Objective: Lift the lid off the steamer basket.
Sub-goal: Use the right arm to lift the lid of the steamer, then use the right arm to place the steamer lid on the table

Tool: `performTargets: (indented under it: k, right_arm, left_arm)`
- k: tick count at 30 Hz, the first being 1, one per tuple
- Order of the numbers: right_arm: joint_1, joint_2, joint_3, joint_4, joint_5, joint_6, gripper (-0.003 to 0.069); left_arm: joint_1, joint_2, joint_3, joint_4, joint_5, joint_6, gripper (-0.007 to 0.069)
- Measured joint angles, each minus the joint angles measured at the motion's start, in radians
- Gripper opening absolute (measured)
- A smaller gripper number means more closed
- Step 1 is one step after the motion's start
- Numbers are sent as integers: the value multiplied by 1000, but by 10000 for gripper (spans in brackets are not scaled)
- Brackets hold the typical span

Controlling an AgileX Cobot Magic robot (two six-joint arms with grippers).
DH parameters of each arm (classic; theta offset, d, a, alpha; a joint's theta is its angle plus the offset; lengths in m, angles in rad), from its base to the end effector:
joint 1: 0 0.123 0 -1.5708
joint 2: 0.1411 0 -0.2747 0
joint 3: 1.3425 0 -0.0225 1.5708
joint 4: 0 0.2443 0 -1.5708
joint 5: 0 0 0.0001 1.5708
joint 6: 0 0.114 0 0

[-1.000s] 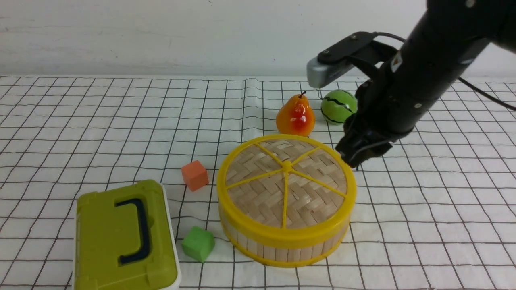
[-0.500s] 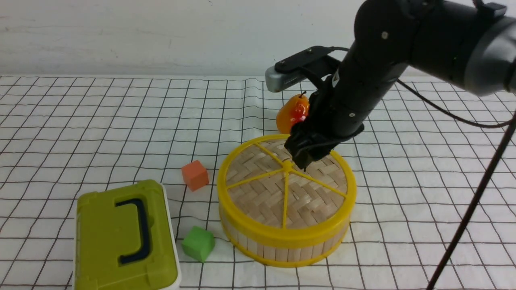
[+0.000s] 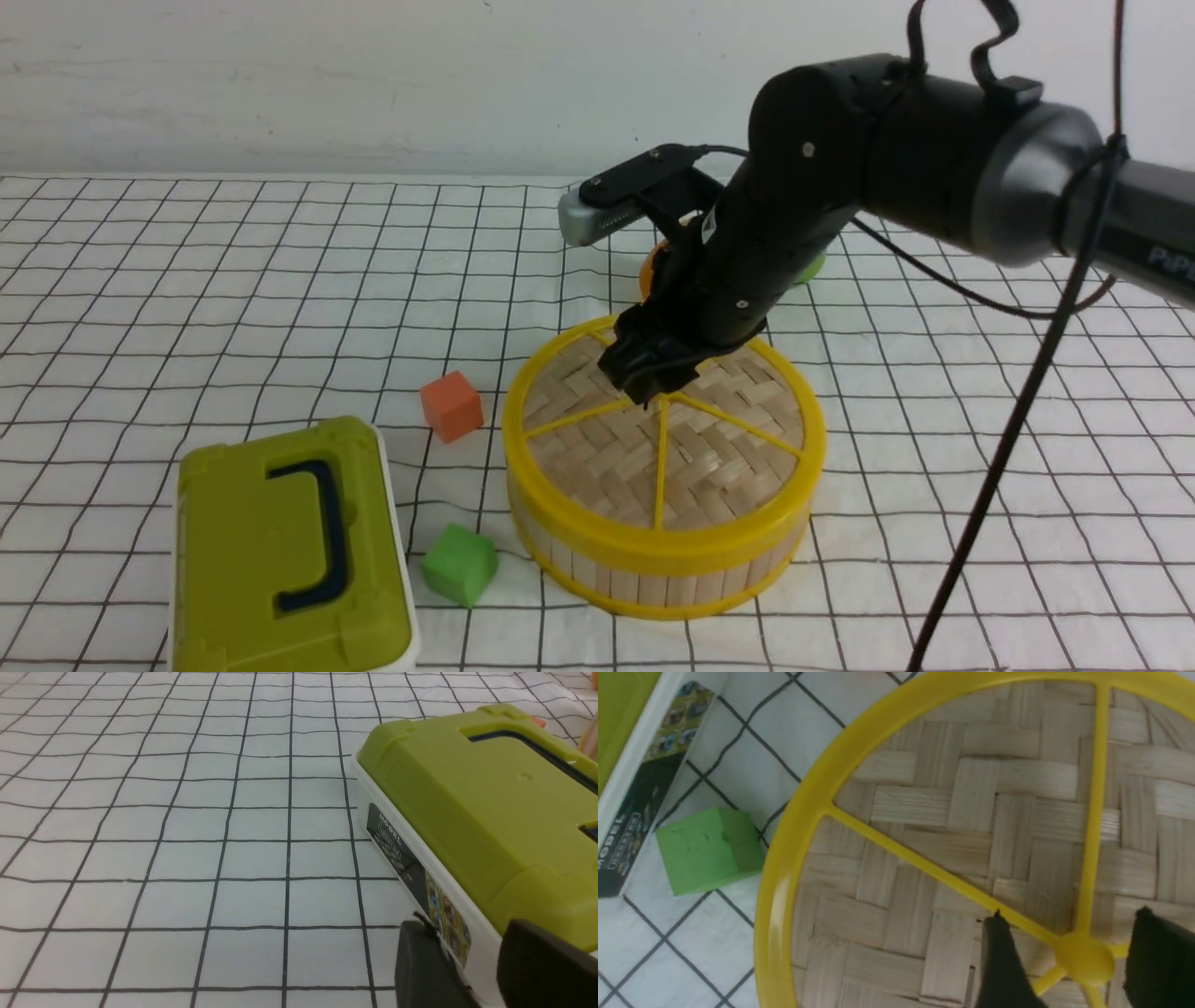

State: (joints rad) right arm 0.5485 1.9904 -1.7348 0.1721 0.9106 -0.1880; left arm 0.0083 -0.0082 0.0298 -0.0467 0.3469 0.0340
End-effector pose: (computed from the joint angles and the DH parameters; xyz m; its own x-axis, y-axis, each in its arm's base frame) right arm 0.3714 0.2450 0.2376 -0.7000 -0.5226 -0.4867 -0.6312 0.7716 0.0793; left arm 0.0795 -0.0012 0.1662 -0.2773 -0.0122 -0.9607 0.0042 0.9999 -0.0139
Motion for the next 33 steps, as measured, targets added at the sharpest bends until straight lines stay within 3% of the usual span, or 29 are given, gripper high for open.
performTargets:
  k: [2,4,6,22,28,29,33]
  right_arm:
    - [0,6,0,-7,0,0,301]
    - [0,13,0,-21,4,0,169]
    - [-1,13,-2,-22,6,0,95]
    - [-23,-219,-2,-45,101,0,104]
    - [-166,-338,11,-72,261,0,104]
    - [-166,-340,14,-72,261,0,104]
    - [-318,-367,140,-83,239,0,104]
  left_arm:
    - [0,0,0,0,0,0,239]
    - [0,0,0,0,0,0,239]
    - [0,0,0,0,0,0,239]
    - [0,0,0,0,0,0,239]
    - [0,0,0,0,0,0,239]
    - [0,0,0,0,0,0,239]
    - [0,0,0,0,0,0,239]
